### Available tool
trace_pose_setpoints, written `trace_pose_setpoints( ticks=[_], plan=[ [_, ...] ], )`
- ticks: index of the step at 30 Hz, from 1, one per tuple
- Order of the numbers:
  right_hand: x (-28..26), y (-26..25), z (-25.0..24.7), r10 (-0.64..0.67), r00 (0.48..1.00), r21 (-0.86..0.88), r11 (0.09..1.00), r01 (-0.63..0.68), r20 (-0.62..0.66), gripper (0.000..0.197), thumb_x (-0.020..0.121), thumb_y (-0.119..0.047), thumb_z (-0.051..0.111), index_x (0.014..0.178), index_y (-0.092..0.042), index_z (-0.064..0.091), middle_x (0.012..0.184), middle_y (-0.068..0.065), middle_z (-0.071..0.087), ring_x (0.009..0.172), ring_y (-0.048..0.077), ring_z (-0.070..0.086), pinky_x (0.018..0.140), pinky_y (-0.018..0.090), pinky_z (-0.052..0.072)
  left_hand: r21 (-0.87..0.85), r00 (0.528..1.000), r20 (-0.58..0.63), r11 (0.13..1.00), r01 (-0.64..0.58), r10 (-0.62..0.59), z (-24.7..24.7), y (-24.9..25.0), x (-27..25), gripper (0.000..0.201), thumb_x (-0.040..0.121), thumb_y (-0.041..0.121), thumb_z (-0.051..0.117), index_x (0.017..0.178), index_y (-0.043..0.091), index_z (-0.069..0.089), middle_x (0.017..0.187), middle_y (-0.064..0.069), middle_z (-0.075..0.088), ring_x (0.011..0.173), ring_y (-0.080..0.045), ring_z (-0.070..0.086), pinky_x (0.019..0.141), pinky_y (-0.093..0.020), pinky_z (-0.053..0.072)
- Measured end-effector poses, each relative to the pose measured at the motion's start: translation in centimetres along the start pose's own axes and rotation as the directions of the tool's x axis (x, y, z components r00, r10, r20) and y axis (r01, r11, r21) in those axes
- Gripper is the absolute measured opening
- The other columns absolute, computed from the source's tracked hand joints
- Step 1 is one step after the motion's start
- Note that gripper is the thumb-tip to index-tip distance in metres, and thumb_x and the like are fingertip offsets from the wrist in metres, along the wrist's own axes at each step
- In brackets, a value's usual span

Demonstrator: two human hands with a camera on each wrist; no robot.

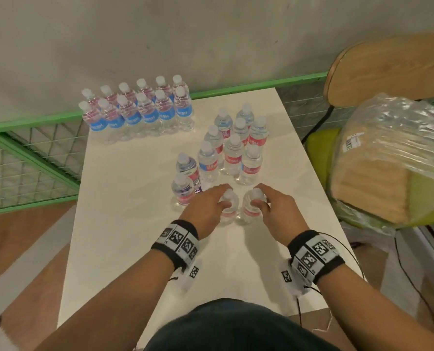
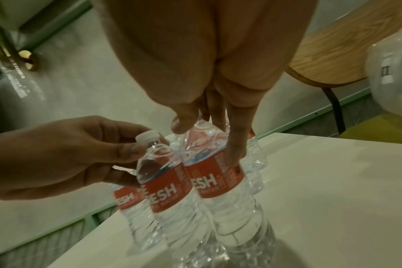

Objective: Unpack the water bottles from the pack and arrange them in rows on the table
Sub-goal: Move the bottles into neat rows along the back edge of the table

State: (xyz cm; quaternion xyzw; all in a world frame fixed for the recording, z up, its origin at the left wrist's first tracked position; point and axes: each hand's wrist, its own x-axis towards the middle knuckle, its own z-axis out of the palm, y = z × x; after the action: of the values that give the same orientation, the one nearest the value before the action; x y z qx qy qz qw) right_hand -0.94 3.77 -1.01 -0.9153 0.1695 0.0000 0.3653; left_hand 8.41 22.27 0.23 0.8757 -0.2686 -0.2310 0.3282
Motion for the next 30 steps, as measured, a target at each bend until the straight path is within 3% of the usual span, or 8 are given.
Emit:
trace_pose_setpoints(
  ticks=[3,7,12,16,19,24,27,30],
  plan=[
    [-1.4,-0.9,-0.1,-0.006,0.998,-0.039,0.999,0.009,0.065,0.027,0.093,-0.027,0.059,0.12,-0.025,0.057,0.106,-0.002,0.069,0.096,0.02,0.065,0.082,0.029,0.051,-0.02,1.0,0.023,1.0,0.011,-0.01,-0.4,-1.5,-4.3,0.034,0.097,0.022,0.052,0.13,0.031,0.052,0.129,0.008,0.061,0.114,-0.011,0.057,0.097,-0.026,0.043],
    [-2.1,-3.3,1.5,-0.066,0.982,-0.049,0.996,0.076,0.175,0.032,0.089,-0.034,0.064,0.119,-0.028,0.055,0.105,-0.003,0.071,0.095,0.019,0.067,0.083,0.037,0.055,-0.046,0.989,-0.074,0.991,0.122,-0.125,-1.8,-4.8,-8.4,0.039,0.096,0.022,0.054,0.134,0.029,0.051,0.134,0.007,0.058,0.119,-0.015,0.056,0.103,-0.026,0.04],
    [-2.4,-8.8,6.6,-0.139,0.934,-0.009,0.989,0.151,0.33,0.031,0.088,-0.036,0.065,0.118,-0.033,0.055,0.101,-0.008,0.07,0.087,0.013,0.067,0.08,0.035,0.056,-0.113,0.942,-0.243,0.971,0.211,-0.233,-5.3,-9.5,-11.8,0.036,0.094,0.015,0.059,0.129,0.023,0.057,0.128,0.003,0.062,0.101,-0.021,0.062,0.093,-0.024,0.045],
    [-1.5,-14.1,11.6,-0.189,0.922,0.016,0.981,0.195,0.339,0.032,0.089,-0.034,0.064,0.118,-0.03,0.055,0.102,-0.004,0.07,0.093,0.017,0.066,0.081,0.038,0.056,-0.105,0.912,-0.318,0.965,0.239,-0.26,-9.3,-14.0,-13.4,0.036,0.094,0.014,0.06,0.128,0.023,0.057,0.124,0.004,0.063,0.099,-0.019,0.063,0.091,-0.027,0.048],
    [0.1,-17.6,14.9,-0.199,0.93,0.033,0.98,0.198,0.309,0.031,0.089,-0.03,0.064,0.119,-0.026,0.056,0.103,-0.002,0.07,0.095,0.019,0.066,0.081,0.039,0.056,-0.103,0.886,-0.357,0.955,0.277,-0.296,-12.5,-17.3,-13.8,0.037,0.093,0.012,0.061,0.128,0.022,0.058,0.123,0.003,0.064,0.102,-0.019,0.064,0.087,-0.023,0.047],
    [4.1,-22.7,18.5,-0.183,0.945,0.034,0.983,0.181,0.27,0.027,0.091,-0.027,0.063,0.117,-0.023,0.057,0.101,-0.001,0.07,0.095,0.02,0.066,0.079,0.037,0.055,-0.021,0.869,-0.407,0.954,0.298,-0.281,-17.3,-22.0,-12.6,0.032,0.094,0.017,0.061,0.125,0.022,0.058,0.114,0.004,0.067,0.079,-0.014,0.062,0.072,-0.013,0.034],
    [7.4,-25.4,20.1,-0.165,0.947,0.033,0.986,0.162,0.275,0.027,0.091,-0.026,0.062,0.117,-0.023,0.056,0.101,0.001,0.069,0.094,0.021,0.065,0.079,0.034,0.054,0.009,0.881,-0.405,0.963,0.271,-0.244,-19.5,-24.6,-10.2,0.033,0.094,0.02,0.06,0.126,0.023,0.058,0.116,0.001,0.065,0.092,-0.021,0.063,0.079,-0.02,0.042],
    [11.8,-28.0,22.1,-0.156,0.952,0.055,0.988,0.147,0.264,0.026,0.09,-0.02,0.062,0.115,-0.019,0.057,0.102,0.004,0.068,0.091,0.023,0.064,0.074,0.026,0.05,0.08,0.896,-0.385,0.959,0.27,-0.22,-22.3,-27.2,-6.8,0.035,0.093,0.036,0.056,0.128,0.038,0.051,0.117,0.002,0.065,0.092,-0.021,0.064,0.085,-0.032,0.053]
  ],
)
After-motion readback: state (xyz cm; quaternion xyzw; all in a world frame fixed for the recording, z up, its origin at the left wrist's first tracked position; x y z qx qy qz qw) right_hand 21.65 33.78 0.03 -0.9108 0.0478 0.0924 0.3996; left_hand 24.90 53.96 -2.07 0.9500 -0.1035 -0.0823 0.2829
